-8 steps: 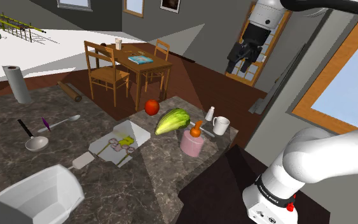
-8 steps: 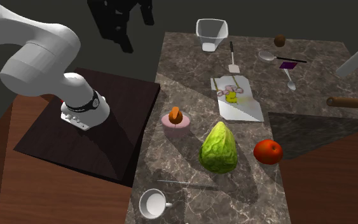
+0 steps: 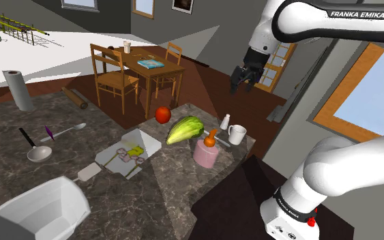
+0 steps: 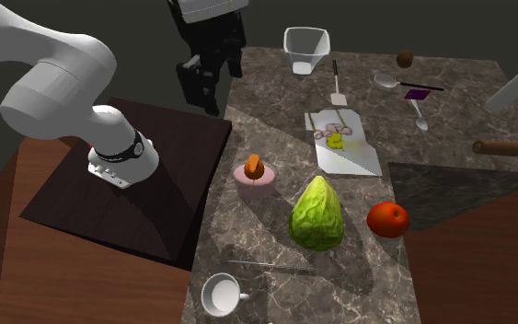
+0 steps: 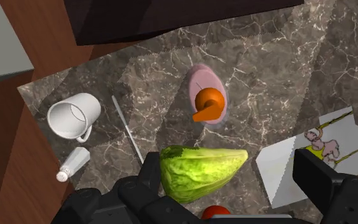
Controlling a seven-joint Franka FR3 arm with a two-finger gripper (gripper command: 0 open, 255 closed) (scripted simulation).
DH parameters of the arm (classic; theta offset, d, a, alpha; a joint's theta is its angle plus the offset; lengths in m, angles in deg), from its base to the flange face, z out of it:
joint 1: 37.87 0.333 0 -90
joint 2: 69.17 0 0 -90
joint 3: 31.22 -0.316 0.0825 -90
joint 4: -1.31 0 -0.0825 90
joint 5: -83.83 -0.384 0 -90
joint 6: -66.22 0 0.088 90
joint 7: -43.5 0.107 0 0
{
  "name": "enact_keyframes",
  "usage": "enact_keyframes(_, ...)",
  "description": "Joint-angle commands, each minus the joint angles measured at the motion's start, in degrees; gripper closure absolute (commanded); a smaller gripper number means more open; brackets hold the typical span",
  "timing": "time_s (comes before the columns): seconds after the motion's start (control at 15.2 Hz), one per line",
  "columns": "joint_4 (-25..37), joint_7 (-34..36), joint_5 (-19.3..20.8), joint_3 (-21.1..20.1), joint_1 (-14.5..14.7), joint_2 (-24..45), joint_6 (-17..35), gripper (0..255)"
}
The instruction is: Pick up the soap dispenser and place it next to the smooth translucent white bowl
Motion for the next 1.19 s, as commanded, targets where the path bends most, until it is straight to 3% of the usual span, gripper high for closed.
enact_keyframes(0.0, -2.3, 0.2, -0.2, -0.3, 0.1, 2.0, 4.0, 0)
enact_keyframes(0.59, -9.1, 0.4, -0.5, -1.0, 0.5, 14.9, 21.8, 0)
enact_keyframes(1.12, -9.7, 0.8, -0.3, -1.7, 0.6, 31.6, 37.5, 0)
